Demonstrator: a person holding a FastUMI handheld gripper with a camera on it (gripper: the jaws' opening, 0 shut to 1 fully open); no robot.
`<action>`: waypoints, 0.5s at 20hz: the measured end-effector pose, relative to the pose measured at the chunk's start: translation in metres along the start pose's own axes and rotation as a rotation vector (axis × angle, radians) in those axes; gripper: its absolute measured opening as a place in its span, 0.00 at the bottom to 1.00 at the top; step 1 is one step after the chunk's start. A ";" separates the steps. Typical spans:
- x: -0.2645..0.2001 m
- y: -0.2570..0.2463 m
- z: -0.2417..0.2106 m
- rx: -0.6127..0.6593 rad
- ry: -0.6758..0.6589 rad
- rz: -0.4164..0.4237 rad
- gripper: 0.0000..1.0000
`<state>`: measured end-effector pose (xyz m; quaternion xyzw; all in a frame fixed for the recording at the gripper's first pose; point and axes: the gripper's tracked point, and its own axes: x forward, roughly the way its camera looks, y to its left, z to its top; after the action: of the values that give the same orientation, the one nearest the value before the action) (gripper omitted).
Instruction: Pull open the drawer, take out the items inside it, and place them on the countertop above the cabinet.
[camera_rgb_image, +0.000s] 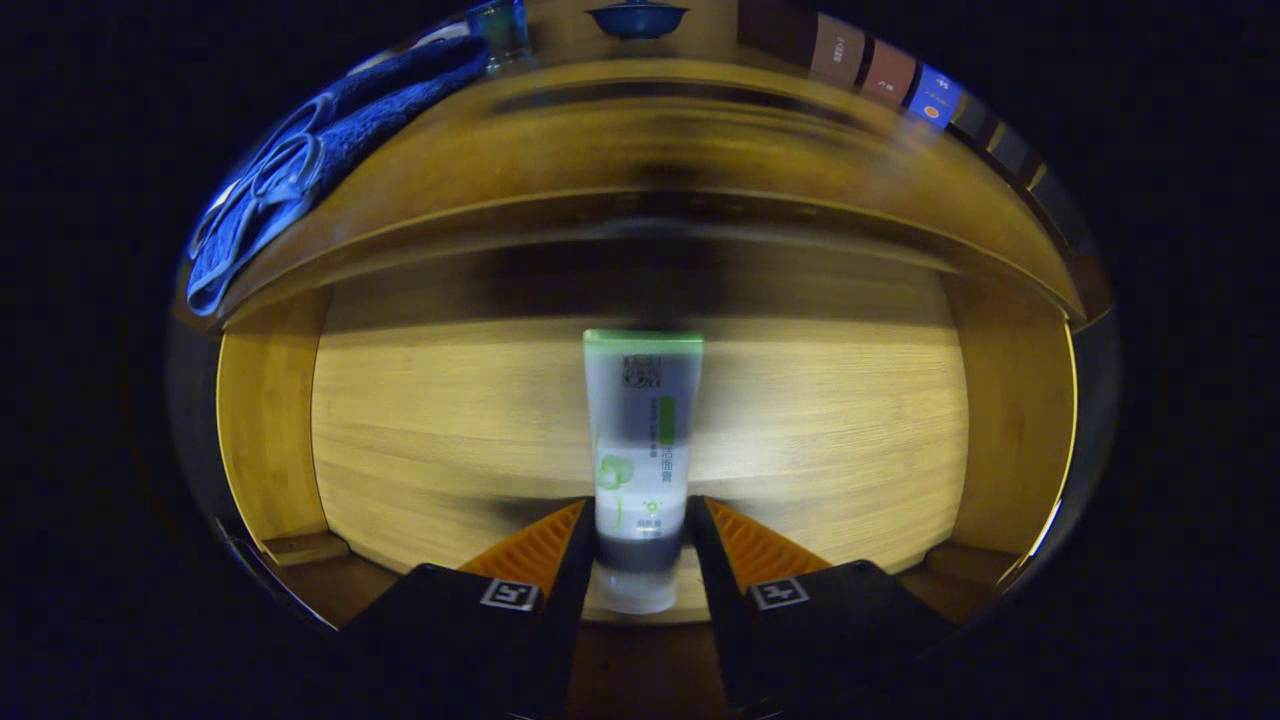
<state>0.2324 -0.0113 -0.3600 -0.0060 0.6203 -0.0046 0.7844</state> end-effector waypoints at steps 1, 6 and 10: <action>-0.002 0.004 -0.002 0.000 0.001 0.005 0.52; -0.012 0.004 -0.001 0.038 -0.031 0.050 0.35; -0.022 0.004 0.006 0.025 -0.055 0.080 0.35</action>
<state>0.2330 -0.0072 -0.3371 0.0286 0.5981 0.0192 0.8007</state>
